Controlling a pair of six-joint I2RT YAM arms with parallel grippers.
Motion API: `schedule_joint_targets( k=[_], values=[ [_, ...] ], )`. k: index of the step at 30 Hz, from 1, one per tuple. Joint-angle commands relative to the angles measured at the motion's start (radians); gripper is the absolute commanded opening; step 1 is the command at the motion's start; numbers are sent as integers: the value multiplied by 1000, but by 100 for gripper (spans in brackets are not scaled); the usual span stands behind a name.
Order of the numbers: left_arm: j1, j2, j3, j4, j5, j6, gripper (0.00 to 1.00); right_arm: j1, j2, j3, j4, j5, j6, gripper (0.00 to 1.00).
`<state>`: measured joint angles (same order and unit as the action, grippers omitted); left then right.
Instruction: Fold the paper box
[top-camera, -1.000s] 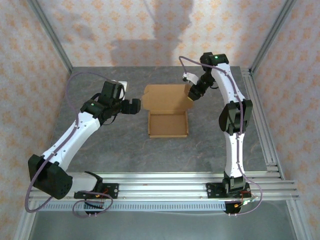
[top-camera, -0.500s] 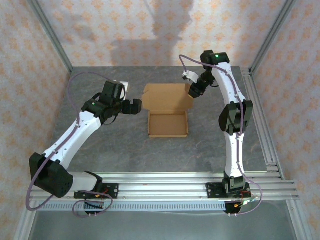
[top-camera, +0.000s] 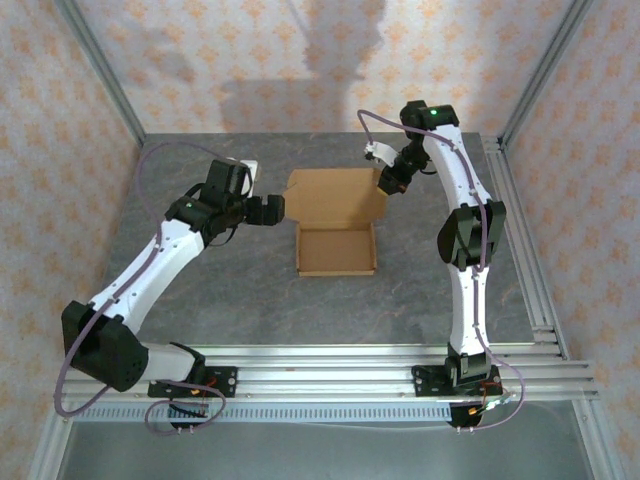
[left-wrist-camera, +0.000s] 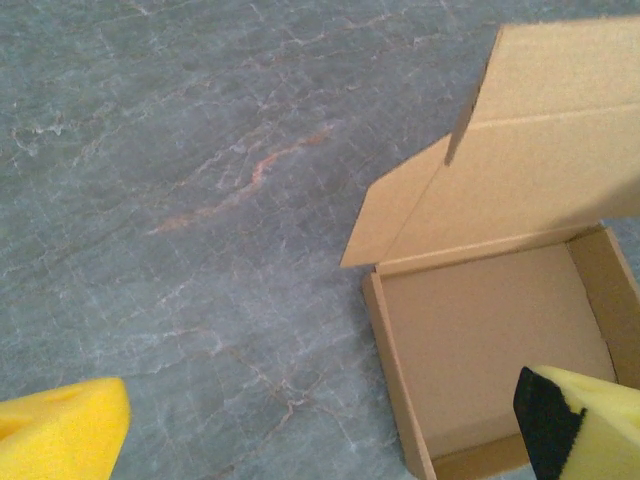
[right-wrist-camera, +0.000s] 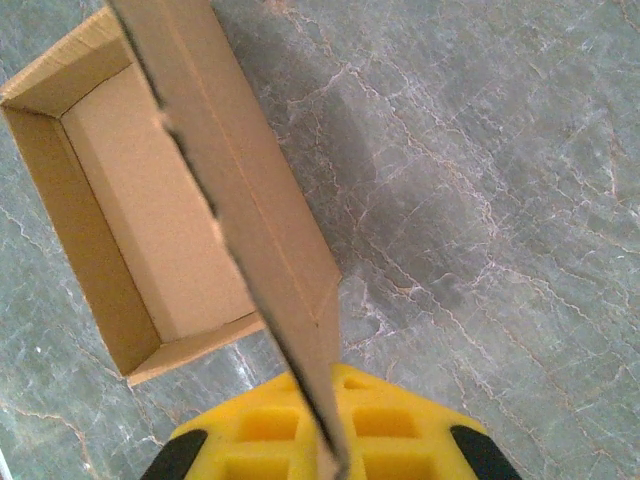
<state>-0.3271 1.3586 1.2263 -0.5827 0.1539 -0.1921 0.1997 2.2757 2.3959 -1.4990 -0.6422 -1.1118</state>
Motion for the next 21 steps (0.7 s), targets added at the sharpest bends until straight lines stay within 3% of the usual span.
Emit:
schedule_joint_targets(
  k=[1, 3, 7, 14, 16, 19, 21],
  values=[
    [14, 60, 89, -22, 58, 46, 93, 18, -75, -33, 9, 39, -7, 0],
    [14, 101, 144, -73, 129, 161, 89, 19, -87, -54, 22, 38, -5, 0],
    [27, 183, 242, -161, 155, 355, 87, 23, -99, -77, 29, 33, -6, 0],
    [48, 357, 419, -253, 216, 514, 75, 23, -130, -124, 48, 33, -5, 0],
    [49, 410, 470, -281, 219, 557, 59, 22, -138, -135, 50, 30, -7, 0],
    [54, 472, 536, -309, 234, 599, 49, 23, -138, -139, 45, 31, -9, 0],
    [55, 502, 569, -312, 248, 611, 47, 23, -138, -139, 45, 33, -8, 0]
  ],
)
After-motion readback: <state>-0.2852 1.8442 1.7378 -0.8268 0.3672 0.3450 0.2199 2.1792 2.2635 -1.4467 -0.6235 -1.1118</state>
